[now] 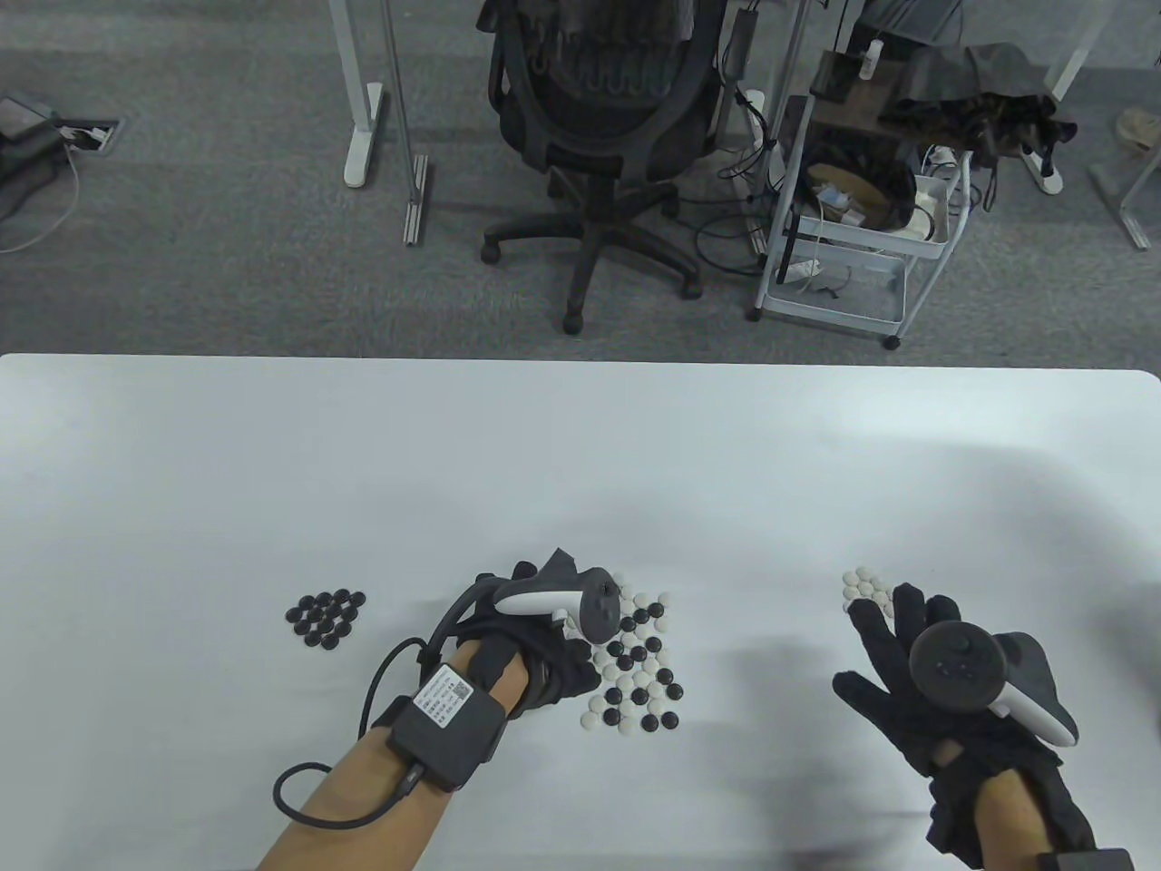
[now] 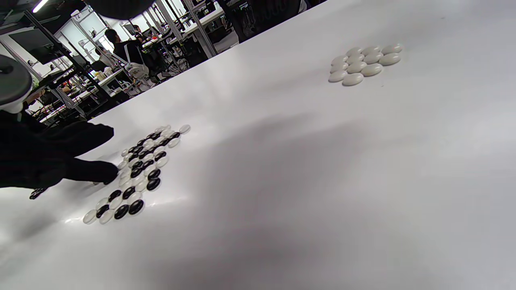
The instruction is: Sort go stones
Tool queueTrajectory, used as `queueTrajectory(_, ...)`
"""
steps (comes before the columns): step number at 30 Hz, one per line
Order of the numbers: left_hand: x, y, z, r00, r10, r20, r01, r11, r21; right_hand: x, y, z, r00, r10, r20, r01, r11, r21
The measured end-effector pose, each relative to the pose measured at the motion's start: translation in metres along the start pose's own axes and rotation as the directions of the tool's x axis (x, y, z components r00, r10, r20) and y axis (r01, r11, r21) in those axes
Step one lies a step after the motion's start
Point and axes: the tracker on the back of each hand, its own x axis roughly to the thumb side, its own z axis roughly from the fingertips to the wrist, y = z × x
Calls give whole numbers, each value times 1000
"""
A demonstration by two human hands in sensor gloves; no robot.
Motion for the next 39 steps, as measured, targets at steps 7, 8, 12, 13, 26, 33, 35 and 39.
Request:
queueTrajectory(7,-49,-20,25,992,102,-68,-103,995,-7,1,1,0,1000,4,0,-4,1000,6)
queueTrajectory(8,-58,-19,27,988,107,-107,-107,994,5,1,1,0,1000,5,0,-5,1000,6)
queueTrajectory(12,-119,-19,35,922,204,-329,-202,979,42,1,2,-2,1000,8,-5,-8,1000,12)
queueTrajectory(13,-129,-20,36,904,250,-346,-247,968,55,1,3,-2,1000,10,-7,-9,1000,14)
queueTrajectory(26,-178,-28,47,803,418,-426,-396,907,144,3,5,-5,1000,19,-19,-18,999,30)
queueTrajectory(33,-177,-26,50,803,395,-445,-371,917,145,3,5,-5,1000,18,-19,-18,999,27)
queueTrajectory(35,-170,-21,52,821,364,-439,-333,931,148,3,5,-5,1000,19,-19,-18,999,28)
queueTrajectory(39,-139,-6,56,885,295,-360,-262,955,138,3,5,-5,1000,20,-18,-19,999,29)
